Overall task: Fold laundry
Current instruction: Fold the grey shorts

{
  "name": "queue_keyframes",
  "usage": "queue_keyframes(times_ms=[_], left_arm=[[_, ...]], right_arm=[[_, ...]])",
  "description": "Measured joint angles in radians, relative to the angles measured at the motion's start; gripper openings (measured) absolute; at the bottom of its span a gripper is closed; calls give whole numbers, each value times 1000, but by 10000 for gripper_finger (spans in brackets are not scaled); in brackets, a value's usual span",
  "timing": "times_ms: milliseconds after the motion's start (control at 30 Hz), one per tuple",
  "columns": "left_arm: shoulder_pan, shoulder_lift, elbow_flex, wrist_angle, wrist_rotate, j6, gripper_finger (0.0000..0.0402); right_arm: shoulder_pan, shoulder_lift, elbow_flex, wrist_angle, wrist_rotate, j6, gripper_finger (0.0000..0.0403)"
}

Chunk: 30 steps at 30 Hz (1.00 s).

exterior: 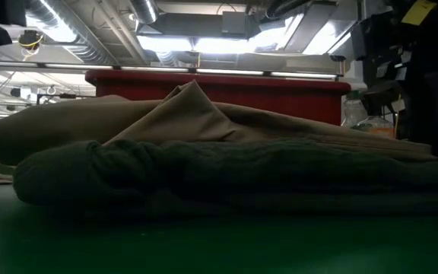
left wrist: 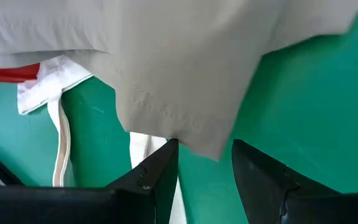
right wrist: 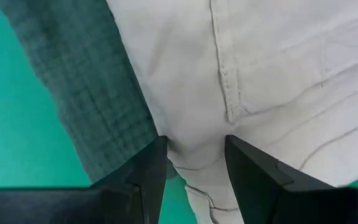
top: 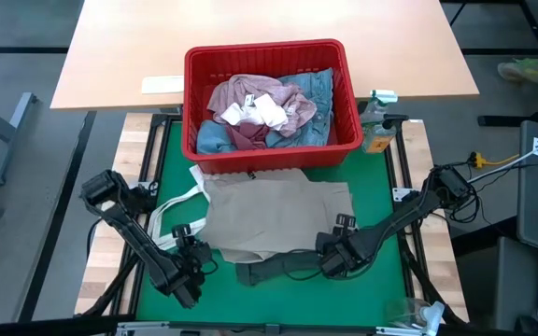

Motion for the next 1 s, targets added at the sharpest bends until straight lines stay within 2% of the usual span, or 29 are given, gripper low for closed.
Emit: queue_keyframes(times_ms=[300,400,467,600,667,767,1000], left_arm=[[26,3,0,42,-52,-30,144],[38,3,0,48,-51,-29,133],[44,3,0,48,-44,-28,110],[52,3,0,48,-38,-26,34],[52,3,0,44,-15,-26,10],[50,3,0,5,33,-28,9],[24,2,2,-16,87,-25,10]], right_arm=[[0,0,0,25,-1,0,163],[0,0,0,25,-1,-1,163],[0,0,0,21,-1,-2,163],[0,0,0,-8,-1,-2,163],[0,0,-2,-25,-1,5,163],[0,-1,-35,-29,-3,38,163],[-1,-1,-148,29,-98,97,163]])
